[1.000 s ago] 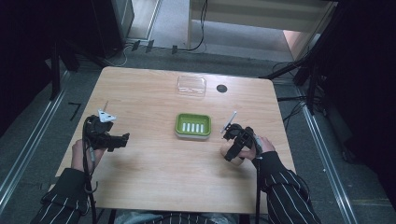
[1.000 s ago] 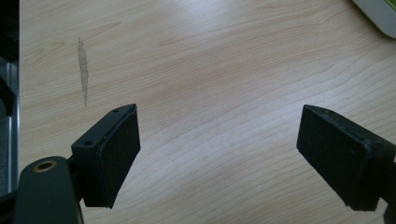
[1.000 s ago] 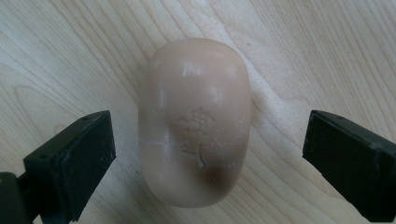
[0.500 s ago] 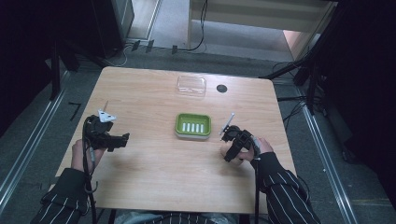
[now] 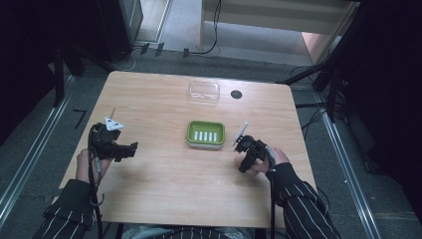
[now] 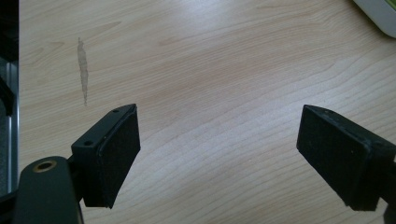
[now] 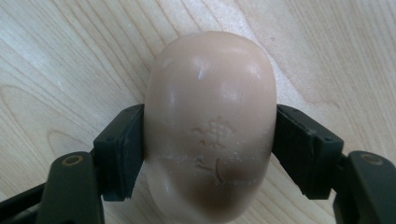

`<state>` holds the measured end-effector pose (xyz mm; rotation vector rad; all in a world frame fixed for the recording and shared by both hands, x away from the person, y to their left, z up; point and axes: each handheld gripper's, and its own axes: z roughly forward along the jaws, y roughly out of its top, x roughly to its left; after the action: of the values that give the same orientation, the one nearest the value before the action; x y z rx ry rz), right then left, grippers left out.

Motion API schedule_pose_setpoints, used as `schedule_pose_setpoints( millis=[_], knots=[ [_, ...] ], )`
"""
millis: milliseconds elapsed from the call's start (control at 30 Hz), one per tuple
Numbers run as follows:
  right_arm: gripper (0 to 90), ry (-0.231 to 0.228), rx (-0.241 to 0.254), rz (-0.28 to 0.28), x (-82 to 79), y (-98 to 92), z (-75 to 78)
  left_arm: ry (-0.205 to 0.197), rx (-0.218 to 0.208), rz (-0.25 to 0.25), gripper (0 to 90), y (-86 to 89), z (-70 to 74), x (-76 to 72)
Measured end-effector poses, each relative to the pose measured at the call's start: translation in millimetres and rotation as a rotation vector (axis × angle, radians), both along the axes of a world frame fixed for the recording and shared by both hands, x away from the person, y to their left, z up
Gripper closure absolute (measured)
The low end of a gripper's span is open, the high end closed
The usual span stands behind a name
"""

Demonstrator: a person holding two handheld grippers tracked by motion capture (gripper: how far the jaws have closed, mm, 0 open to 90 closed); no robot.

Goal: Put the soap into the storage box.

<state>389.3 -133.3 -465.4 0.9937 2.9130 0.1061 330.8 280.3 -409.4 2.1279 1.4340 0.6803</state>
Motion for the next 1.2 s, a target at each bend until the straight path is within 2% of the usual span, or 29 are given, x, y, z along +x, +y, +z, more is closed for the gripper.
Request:
schedule_pose_setpoints(
  millis=[467,1200],
  knots=[
    [33.0,0.010,0.018,-0.011,1.1,-1.6,-1.2,-0.003,0.001,-0.002,14.3,0.0,-0.1,-0.1],
    [33.3,0.008,0.020,-0.025,1.0,-4.6,2.4,-0.004,-0.002,-0.001,14.2,1.1,1.2,-0.9]
  ],
)
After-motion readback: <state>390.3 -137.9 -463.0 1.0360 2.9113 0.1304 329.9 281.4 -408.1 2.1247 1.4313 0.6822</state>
